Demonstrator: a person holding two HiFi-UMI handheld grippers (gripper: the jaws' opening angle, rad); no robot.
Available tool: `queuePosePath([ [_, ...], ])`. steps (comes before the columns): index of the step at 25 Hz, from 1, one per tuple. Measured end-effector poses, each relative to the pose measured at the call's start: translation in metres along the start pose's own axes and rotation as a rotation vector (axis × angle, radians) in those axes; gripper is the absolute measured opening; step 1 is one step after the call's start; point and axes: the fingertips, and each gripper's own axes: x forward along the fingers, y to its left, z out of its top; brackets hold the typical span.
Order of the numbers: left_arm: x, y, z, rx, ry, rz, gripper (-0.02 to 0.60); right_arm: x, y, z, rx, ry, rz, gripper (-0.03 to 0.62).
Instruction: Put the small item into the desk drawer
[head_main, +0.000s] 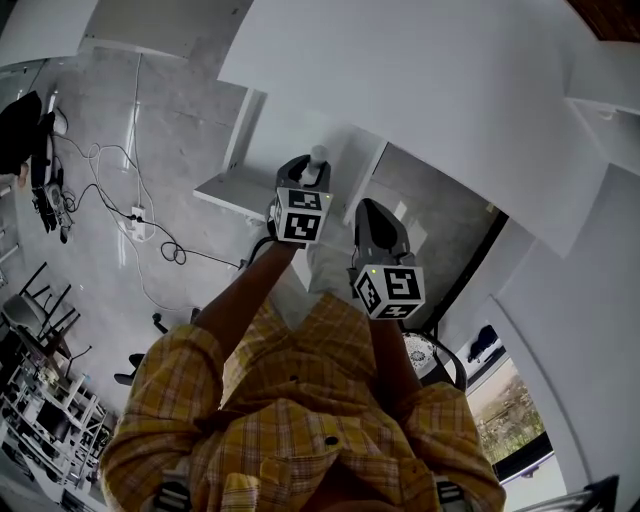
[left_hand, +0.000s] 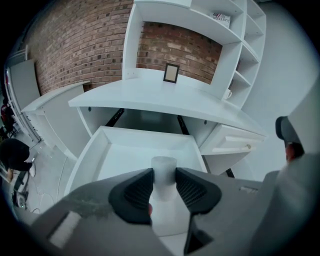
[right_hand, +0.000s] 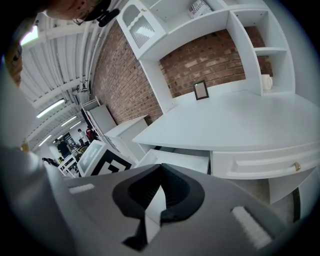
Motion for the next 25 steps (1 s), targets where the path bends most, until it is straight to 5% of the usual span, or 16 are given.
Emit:
queuePosePath([
  [25, 0.075, 0.011, -0.039, -0.068, 0.245, -0.018, 0.153, 0.006, -0.020, -0.018, 0.013, 0.041, -0.033, -0.002],
])
